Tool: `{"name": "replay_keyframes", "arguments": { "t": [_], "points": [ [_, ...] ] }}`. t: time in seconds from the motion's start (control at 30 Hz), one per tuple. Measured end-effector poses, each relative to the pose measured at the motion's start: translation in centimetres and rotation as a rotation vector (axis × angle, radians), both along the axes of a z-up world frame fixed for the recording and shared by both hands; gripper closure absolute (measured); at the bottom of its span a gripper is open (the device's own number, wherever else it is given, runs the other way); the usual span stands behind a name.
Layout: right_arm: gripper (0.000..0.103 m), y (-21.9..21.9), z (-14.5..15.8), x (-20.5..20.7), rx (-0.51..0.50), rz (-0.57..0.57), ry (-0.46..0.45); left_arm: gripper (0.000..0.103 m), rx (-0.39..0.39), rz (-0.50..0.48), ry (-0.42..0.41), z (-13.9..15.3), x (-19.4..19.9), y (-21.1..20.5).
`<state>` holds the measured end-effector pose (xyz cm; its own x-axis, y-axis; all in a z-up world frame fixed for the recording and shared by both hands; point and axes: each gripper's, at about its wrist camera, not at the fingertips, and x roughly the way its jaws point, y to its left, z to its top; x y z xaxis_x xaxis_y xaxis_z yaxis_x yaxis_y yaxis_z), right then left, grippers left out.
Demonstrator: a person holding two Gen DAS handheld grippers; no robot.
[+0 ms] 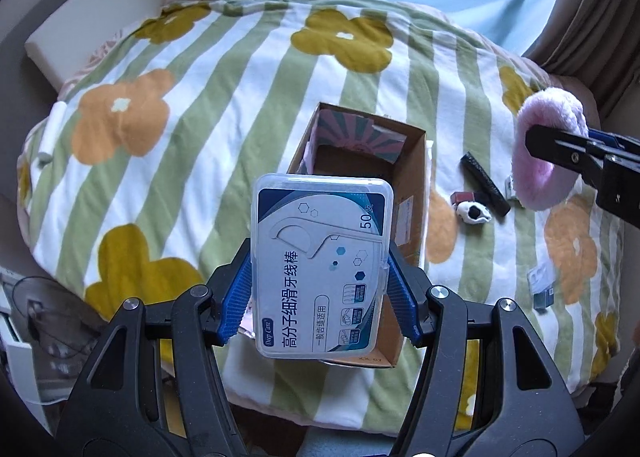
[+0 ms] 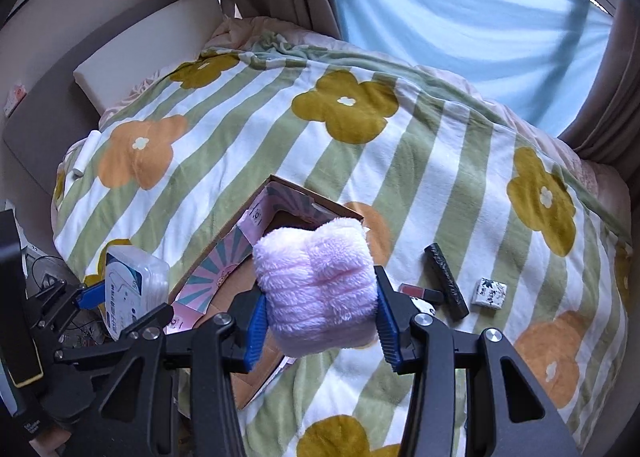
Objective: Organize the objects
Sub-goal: 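Lift the floss box and pink pad and carry both toward the cardboard box, then lower both items into the cardboard box and open both tools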
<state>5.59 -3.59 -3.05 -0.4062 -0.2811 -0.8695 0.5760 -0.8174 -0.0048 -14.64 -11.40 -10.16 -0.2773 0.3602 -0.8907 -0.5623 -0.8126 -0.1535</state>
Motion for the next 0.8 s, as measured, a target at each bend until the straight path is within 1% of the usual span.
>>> {"name": "replay_keyframes", "arguments": {
  "t": [0.13, 0.27, 0.33, 0.5, 0.57, 0.7, 0.8],
  "points": [
    [0.060, -2.5, -2.5, -2.2, 0.021, 0.043, -0.044, 0.045, -0.025, -0.017, -0.042, -3.1, -1.1, 0.9],
    [0.060, -5.0, -5.4, -4.4, 0.061, 0.107, -0.079, 0.045, -0.051, -0.039, -0.106, -6.5, -1.8, 1.8],
    [0.060, -6.1, -7.0, -5.6, 0.064, 0.134, -0.115, 0.045, -0.069, -0.057, -0.130, -8.2, -2.1, 2.3],
    [0.060, -9.2, -11.2, -7.8, 0.107, 0.228, -0.168, 0.045, -0.100, -0.079, -0.171, -11.3, -2.7, 3.4],
    [0.060, -10.4, -13.1, -8.3, 0.122, 0.279, -0.201, 0.045, -0.109, -0.085, -0.190, -12.4, -3.0, 3.9],
    [0.060, -12.5, -16.9, -8.8, 0.188, 0.366, -0.250, 0.045, -0.126, -0.125, -0.236, -14.7, -3.2, 5.4],
    [0.060, -13.3, -18.9, -8.7, 0.217, 0.415, -0.291, 0.045, -0.140, -0.159, -0.257, -15.9, -2.9, 6.4]
  ]
}}
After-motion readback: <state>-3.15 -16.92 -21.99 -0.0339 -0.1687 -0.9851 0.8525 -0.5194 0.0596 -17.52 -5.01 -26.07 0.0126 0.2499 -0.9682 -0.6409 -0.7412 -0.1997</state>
